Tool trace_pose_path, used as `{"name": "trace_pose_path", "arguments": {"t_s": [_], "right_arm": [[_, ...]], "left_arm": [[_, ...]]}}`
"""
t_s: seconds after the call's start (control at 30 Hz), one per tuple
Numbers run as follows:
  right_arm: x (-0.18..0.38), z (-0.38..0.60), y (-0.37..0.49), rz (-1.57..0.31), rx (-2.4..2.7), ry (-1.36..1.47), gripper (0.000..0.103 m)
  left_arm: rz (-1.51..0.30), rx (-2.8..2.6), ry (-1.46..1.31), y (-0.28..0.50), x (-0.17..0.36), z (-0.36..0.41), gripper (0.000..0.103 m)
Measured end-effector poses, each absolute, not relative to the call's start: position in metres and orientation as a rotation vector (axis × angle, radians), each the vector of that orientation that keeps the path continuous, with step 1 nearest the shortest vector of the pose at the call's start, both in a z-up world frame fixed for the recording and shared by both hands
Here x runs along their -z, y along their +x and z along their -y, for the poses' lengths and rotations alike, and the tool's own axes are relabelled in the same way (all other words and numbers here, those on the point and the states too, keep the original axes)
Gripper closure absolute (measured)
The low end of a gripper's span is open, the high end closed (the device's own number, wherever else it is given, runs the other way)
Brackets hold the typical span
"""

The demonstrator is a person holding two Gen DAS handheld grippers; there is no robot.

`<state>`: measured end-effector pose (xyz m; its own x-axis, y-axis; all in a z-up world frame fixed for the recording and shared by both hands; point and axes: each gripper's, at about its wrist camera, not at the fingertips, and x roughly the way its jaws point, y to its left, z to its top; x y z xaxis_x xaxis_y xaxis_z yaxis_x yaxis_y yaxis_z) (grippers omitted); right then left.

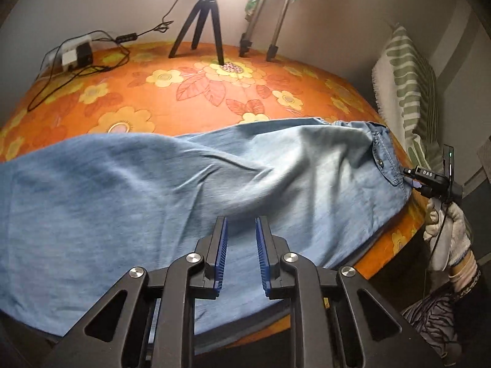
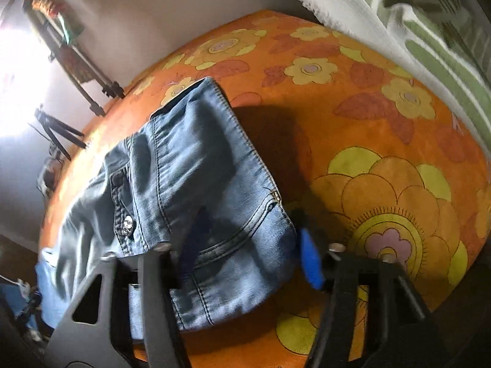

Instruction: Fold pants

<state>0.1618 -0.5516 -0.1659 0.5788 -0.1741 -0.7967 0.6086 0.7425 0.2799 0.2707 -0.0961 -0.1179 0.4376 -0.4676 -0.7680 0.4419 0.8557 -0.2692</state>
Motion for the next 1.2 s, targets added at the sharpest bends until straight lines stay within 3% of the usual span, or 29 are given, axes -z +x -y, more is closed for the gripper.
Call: {"name": "trace_pose_path", "arguments": {"t_s": [0.07, 0.13, 0.5, 0.57, 0.63, 0.73, 1.13, 1.2], "right_arm": [[0.164, 0.546, 0.162, -0.84, 0.473, 0.558, 0.074], [0.161, 0.544, 0.159, -0.829, 0.479, 0.542, 0.084], [0.132, 0.528, 0.142, -0.768, 0.556, 0.416, 0.091], [0.133, 0.518, 0.149, -0.798, 0.589, 0.303, 0.09], [0.132, 0.508, 0.154, -0.825, 0.608, 0.215, 0.087], [0.12, 0.492, 0.152, -0.795, 0.605, 0.154, 0.065], [0.126, 0.335, 0.178, -0.911, -0.203, 0.048, 0.064], [0.135, 0.305, 0.183, -0.935, -0.275, -0.015, 0.064]], "left_arm": [[-0.97, 0.564, -0.043, 0.269, 0.119, 0.09, 0.086], [-0.981, 0.578, -0.063, 0.266, 0.123, 0.082, 0.086], [-1.031, 0.73, 0.075, 0.225, 0.143, 0.115, 0.085], [-1.02, 0.74, 0.125, 0.215, 0.144, 0.119, 0.075], [-1.011, 0.741, 0.175, 0.209, 0.148, 0.12, 0.072], [-1.008, 0.732, 0.22, 0.205, 0.152, 0.119, 0.072], [-0.975, 0.718, 0.245, 0.205, 0.152, 0.111, 0.073], [-0.978, 0.723, 0.225, 0.208, 0.151, 0.11, 0.077]]}}
